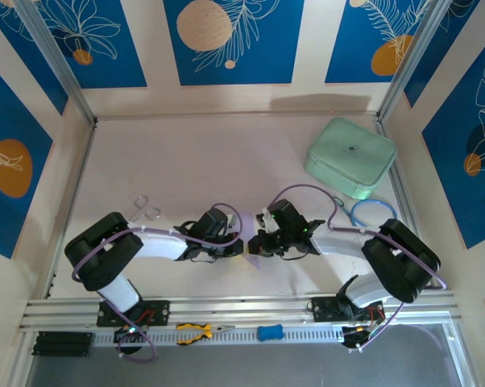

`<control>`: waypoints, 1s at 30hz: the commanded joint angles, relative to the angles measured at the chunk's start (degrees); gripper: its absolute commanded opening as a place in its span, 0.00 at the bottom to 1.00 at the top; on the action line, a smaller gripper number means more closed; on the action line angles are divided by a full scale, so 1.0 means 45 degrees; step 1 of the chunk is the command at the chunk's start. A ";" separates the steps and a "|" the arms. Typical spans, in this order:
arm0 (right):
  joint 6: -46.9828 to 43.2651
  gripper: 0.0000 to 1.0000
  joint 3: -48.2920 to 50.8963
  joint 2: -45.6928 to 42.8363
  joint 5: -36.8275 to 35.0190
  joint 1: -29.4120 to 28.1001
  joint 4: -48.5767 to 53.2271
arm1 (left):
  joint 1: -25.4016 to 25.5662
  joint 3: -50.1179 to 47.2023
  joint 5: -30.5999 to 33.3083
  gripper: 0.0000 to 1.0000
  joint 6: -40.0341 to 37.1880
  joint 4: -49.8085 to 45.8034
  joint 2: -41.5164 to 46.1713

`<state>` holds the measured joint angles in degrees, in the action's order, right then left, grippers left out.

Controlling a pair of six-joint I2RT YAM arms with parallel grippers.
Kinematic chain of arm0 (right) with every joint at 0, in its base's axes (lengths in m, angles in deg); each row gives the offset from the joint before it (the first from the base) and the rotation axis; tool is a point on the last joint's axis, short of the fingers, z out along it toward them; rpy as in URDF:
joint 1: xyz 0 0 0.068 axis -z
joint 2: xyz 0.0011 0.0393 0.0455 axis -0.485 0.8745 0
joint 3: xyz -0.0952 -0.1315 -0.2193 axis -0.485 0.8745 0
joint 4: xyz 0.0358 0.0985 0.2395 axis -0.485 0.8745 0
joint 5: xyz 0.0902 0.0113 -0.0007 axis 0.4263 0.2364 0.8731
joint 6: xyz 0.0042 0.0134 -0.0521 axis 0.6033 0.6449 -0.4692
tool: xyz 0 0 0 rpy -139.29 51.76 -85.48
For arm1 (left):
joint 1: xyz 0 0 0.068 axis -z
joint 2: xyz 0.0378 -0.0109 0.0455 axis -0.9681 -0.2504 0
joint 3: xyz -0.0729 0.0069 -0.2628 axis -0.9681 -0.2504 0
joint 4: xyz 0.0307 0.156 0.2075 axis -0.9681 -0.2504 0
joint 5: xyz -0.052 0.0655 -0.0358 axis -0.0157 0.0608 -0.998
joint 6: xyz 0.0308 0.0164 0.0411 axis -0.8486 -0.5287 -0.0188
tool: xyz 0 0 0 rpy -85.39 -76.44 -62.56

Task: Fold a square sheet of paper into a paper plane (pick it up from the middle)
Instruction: Third fold the triangle at the center of the table.

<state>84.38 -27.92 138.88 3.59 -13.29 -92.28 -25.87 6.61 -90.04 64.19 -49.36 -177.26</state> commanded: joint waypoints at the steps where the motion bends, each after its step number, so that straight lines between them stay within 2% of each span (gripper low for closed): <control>1: 0.0215 0.03 0.0457 0.0345 0.0473 -0.0108 -0.0538 | -0.0135 -0.0105 0.0333 0.00 -0.0188 -0.0910 -0.0022; 8: 0.0680 0.01 0.1617 0.1194 -0.0057 -0.0243 -0.0873 | -0.0169 0.0247 0.0386 0.00 -0.0694 -0.1254 0.0311; 14: 0.0801 0.00 0.1455 0.1495 -0.0450 -0.0557 -0.0933 | -0.0129 0.0605 0.0236 0.01 -0.1130 -0.1614 0.1399; 20: 0.1028 0.00 0.1190 0.1928 -0.0613 -0.0589 -0.0926 | 0.0180 -0.0087 -0.0072 0.00 -0.0273 -0.0390 0.1456; 30: 0.1222 0.00 0.1216 0.1969 -0.0756 -0.0580 -0.1003 | 0.0476 -0.0837 0.0809 0.00 0.0309 0.0233 0.0849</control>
<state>89.10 -23.66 145.00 4.63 -15.44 -101.61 -24.03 4.27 -88.16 64.26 -50.45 -172.00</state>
